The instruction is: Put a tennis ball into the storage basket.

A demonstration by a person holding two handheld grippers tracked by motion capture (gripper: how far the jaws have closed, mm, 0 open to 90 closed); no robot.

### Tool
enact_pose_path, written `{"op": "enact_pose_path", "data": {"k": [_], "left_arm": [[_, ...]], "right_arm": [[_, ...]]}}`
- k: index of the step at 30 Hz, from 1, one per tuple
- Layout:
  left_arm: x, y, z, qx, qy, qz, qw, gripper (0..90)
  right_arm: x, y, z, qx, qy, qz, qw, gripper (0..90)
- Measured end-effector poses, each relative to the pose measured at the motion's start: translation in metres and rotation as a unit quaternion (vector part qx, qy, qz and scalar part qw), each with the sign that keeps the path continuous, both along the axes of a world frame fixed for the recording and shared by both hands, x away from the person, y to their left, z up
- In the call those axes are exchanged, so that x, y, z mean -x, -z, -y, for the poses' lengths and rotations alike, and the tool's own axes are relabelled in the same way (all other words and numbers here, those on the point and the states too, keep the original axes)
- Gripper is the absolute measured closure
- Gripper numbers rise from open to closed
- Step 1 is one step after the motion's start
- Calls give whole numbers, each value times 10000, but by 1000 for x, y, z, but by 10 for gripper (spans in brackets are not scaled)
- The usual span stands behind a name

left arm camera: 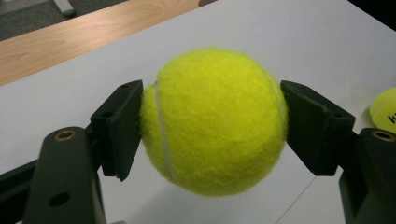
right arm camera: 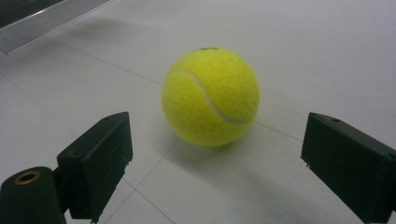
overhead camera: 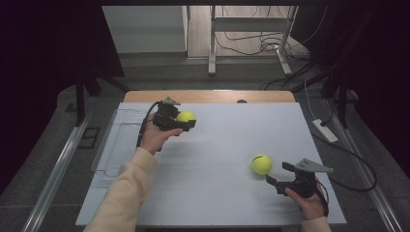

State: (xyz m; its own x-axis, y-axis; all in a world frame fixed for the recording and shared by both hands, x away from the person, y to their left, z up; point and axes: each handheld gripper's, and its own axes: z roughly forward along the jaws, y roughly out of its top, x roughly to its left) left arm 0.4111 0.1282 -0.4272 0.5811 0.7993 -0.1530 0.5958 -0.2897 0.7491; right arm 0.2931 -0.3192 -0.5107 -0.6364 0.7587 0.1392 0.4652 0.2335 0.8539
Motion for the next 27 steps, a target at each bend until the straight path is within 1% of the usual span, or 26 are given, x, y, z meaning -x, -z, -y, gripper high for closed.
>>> {"op": "enact_pose_path", "data": {"k": [14, 17, 20, 22, 24, 27], "left_arm": [[9, -9, -4, 7, 22, 118, 9999, 267], [9, -12, -6, 19, -25, 147, 9999, 267], [10, -14, -10, 91, -89, 195, 9997, 268], [10, -15, -11, 86, -131, 225, 9996, 267], [11, -16, -13, 104, -216, 272, 9993, 267], [12, -17, -15, 135, -222, 302, 9992, 268]], "right_arm": [[0, 0, 0, 11, 1, 1, 10000, 87], [0, 0, 0, 5, 5, -5, 10000, 87], [0, 0, 0, 33, -7, -3, 10000, 87], [0, 0, 0, 23, 0, 1, 10000, 87], [0, 0, 0, 5, 5, 1, 10000, 87], [0, 0, 0, 7, 5, 3, 10000, 87]]}}
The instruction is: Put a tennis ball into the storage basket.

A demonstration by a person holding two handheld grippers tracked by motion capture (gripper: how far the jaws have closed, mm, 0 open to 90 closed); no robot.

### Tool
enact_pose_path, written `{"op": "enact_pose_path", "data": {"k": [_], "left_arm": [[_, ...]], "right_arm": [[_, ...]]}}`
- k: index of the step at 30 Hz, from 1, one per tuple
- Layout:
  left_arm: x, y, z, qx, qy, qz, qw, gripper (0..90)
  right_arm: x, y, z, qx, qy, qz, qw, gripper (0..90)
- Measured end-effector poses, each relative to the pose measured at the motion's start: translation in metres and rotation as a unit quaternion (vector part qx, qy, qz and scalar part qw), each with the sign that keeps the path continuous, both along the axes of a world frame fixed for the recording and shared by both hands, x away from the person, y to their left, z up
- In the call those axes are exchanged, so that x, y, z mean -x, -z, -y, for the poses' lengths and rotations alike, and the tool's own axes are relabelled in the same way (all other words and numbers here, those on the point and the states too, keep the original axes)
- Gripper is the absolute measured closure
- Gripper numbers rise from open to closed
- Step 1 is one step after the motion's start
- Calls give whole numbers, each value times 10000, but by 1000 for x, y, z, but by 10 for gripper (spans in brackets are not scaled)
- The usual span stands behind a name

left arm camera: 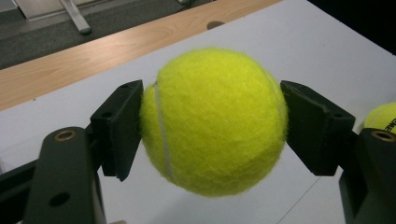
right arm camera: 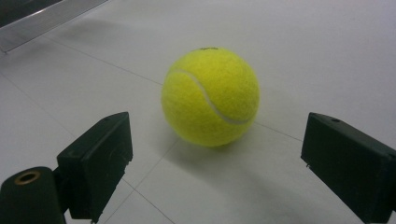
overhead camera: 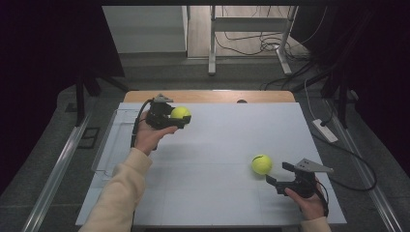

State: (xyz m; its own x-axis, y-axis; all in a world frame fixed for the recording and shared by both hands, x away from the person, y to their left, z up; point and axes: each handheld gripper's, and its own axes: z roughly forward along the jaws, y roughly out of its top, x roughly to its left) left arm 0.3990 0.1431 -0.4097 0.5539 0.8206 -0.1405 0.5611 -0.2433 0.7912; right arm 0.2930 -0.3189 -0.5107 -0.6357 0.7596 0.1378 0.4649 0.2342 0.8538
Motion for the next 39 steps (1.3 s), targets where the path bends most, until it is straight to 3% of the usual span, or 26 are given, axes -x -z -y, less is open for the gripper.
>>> {"op": "enact_pose_path", "data": {"k": [24, 39], "left_arm": [[2, -11, -16, 21, -192, 159, 9997, 267], [1, -13, -32, 38, -398, 150, 9991, 268]], "right_arm": [[0, 0, 0, 29, 5, -11, 10000, 89], [-1, 1, 0, 19, 12, -16, 10000, 88]]}}
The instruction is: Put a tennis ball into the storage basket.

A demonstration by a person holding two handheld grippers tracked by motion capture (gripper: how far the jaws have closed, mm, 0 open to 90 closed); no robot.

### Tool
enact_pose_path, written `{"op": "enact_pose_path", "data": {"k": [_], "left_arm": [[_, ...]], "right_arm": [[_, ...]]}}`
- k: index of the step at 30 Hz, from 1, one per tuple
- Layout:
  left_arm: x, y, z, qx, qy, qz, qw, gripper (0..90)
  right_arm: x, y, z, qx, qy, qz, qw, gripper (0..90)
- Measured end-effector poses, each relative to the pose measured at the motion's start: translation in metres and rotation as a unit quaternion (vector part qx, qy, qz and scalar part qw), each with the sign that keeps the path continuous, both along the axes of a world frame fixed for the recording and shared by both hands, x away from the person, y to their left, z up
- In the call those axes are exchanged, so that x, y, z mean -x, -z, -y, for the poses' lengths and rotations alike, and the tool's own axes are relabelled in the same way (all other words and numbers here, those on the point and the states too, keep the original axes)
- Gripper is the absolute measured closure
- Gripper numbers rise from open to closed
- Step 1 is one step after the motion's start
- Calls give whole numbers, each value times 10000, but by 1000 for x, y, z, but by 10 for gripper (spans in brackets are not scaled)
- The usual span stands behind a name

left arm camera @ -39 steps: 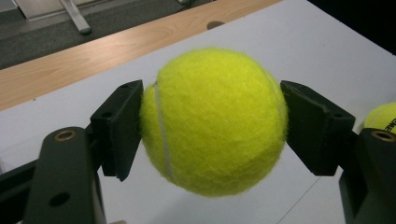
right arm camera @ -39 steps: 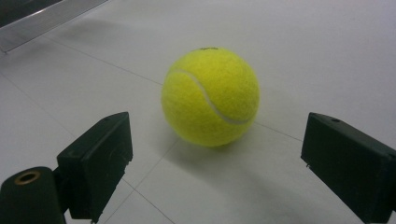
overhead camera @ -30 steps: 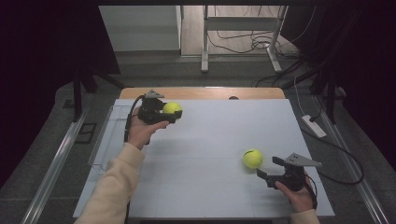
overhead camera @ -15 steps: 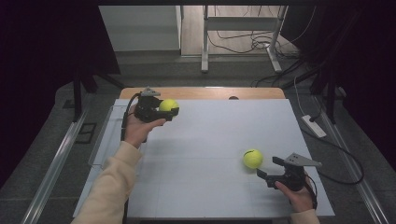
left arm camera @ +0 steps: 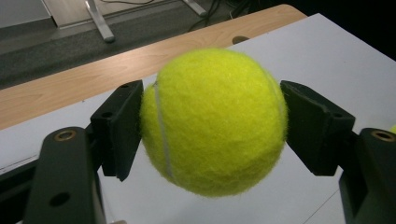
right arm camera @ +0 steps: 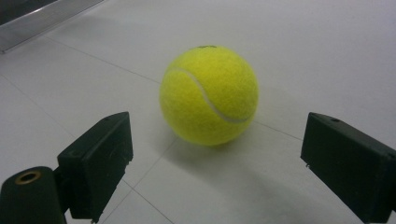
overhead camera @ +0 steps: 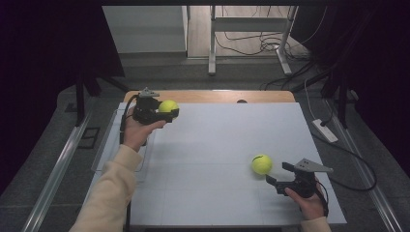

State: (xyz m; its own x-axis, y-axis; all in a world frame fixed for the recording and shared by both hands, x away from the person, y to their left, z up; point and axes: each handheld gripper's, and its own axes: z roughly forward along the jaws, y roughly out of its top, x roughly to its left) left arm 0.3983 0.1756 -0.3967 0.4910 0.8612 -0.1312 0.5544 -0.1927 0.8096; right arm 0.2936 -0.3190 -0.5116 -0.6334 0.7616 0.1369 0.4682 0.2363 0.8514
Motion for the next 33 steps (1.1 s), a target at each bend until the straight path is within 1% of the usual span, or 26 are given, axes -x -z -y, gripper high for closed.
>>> {"op": "enact_pose_path", "data": {"k": [8, 20, 33], "left_arm": [[1, -1, -11, 23, -134, 25, 9999, 268], [3, -2, -29, 1, -333, 37, 9994, 268], [2, -1, -46, -1, -563, -11, 9984, 268]], "right_arm": [[0, 0, 0, 14, 1, -1, 10000, 88], [0, 0, 0, 5, 3, -3, 10000, 89], [0, 0, 0, 4, 16, -19, 10000, 88]]}}
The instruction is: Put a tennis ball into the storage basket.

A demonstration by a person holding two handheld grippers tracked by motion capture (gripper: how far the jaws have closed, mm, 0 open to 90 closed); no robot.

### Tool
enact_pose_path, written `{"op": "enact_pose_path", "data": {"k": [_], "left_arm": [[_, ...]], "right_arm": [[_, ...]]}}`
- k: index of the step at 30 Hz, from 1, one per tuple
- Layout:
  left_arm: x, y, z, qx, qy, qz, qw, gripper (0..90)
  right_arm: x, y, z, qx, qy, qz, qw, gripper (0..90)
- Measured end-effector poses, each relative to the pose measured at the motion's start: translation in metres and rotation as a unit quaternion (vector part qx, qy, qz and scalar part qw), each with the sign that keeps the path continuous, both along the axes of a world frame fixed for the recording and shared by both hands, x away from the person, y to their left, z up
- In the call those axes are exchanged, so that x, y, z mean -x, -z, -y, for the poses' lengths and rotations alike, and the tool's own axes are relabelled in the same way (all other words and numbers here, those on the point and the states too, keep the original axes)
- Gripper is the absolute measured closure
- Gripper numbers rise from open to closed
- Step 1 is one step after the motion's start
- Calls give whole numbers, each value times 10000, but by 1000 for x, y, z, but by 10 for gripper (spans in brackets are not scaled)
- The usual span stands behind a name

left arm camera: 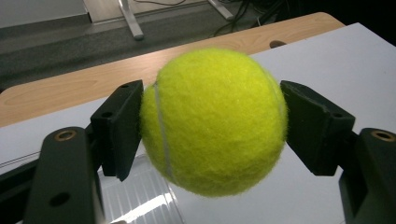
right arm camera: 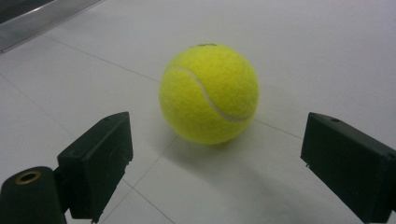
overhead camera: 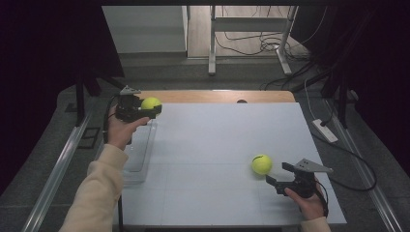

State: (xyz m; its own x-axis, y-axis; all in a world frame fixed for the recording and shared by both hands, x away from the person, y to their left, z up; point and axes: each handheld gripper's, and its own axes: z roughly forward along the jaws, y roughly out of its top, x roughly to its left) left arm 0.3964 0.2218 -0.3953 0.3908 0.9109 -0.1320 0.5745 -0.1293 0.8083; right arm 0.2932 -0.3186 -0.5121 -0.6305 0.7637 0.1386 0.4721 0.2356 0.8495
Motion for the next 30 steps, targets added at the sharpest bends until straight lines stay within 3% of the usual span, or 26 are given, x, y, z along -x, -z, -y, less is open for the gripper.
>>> {"op": "enact_pose_path", "data": {"k": [30], "left_arm": [[4, 2, -38, -88, -454, -13, 9989, 268]], "right_arm": [[1, 0, 0, -8, 9, 36, 10000, 88]]}}
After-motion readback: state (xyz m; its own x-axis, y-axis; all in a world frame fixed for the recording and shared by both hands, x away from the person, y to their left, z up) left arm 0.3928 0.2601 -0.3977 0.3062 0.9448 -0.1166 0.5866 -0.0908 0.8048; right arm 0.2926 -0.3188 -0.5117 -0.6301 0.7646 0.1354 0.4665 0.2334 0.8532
